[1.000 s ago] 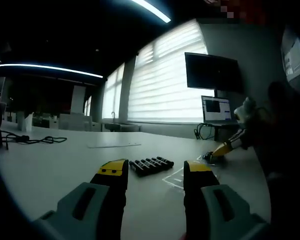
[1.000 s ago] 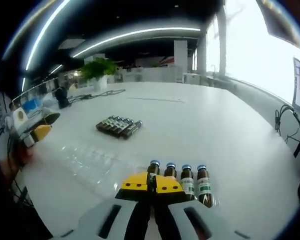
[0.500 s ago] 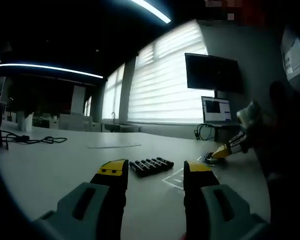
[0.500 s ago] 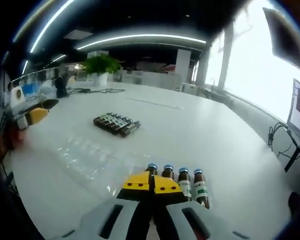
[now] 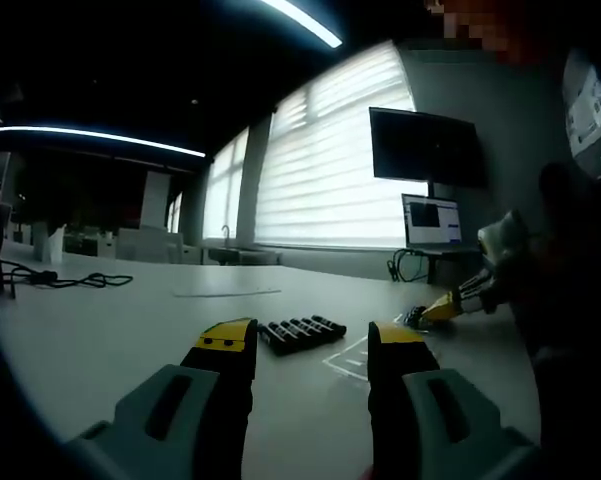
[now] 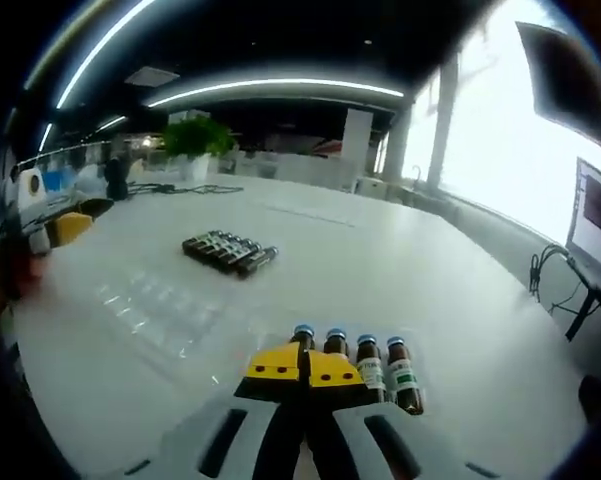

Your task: Grip medicine bottles put into box

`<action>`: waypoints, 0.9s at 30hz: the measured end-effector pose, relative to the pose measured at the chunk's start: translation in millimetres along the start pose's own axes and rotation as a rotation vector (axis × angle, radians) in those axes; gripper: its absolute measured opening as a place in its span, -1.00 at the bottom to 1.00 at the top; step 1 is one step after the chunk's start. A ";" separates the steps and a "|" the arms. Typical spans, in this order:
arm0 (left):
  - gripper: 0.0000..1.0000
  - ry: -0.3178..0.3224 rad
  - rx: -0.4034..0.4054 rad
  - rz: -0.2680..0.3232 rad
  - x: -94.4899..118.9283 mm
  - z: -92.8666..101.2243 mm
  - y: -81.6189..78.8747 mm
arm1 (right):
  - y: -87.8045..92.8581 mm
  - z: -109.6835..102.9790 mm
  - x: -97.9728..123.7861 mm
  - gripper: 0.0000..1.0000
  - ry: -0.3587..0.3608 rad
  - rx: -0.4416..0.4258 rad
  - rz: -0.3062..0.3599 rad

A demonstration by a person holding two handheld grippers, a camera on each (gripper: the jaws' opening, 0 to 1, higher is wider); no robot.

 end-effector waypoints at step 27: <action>-0.26 -0.018 -0.022 -0.030 0.1 -1.7 4.7 | -13.9 0.2 4.0 -0.91 -0.085 -0.121 0.078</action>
Point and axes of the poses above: the point that each gripper's makers call its tool centre point, and the gripper's own axes: x roughly backward along the fingers, z roughly to its right, y roughly out of its underside, the point moved 1 cm from there along x, roughly backward along the fingers, and after that the axes turned 9 degrees about y, right-handed, at the moved point
